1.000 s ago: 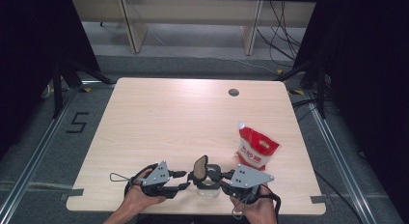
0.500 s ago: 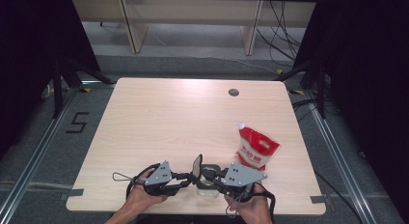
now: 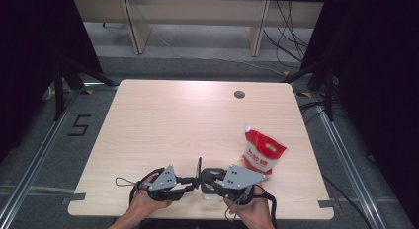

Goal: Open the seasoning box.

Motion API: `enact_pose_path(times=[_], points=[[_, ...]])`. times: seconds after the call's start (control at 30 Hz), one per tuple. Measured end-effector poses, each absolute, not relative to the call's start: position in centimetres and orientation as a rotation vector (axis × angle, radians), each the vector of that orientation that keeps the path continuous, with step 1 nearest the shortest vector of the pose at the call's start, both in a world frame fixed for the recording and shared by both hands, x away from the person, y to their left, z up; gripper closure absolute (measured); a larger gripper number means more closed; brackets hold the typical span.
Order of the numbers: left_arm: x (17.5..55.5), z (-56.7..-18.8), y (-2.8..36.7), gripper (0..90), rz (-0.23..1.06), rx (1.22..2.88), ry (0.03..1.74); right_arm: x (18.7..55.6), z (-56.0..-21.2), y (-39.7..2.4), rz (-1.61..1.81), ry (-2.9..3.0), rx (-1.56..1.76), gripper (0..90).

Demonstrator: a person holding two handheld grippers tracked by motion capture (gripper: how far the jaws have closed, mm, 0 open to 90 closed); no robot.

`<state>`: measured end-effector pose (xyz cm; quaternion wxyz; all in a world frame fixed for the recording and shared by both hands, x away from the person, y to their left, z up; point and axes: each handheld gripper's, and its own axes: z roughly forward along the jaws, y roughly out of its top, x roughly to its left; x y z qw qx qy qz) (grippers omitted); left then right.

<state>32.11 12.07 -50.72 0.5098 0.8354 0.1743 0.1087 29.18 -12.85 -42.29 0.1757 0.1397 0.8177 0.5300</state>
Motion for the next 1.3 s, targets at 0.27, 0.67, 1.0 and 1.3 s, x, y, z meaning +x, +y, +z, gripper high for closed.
enact_pose_path(times=[0.27, 0.67, 1.0, 1.3], points=[[31.9, -50.6, 12.0, 73.5, 0.274, 2.022, 0.427, 29.4, -42.2, -12.2, 1.507, 2.327, 0.391, 88.6], [32.0, -50.6, 12.0, 73.1, 0.257, 2.013, 0.442, 29.6, -42.2, -11.9, 1.509, 2.338, 0.384, 87.7], [31.8, -50.5, 12.3, 66.5, 0.254, 1.990, 0.455, 29.8, -42.2, -12.7, 1.515, 2.314, 0.412, 84.6], [31.6, -49.9, 13.1, 58.7, 0.268, 1.985, 0.484, 29.8, -42.6, -15.0, 1.502, 2.277, 0.481, 72.8]])
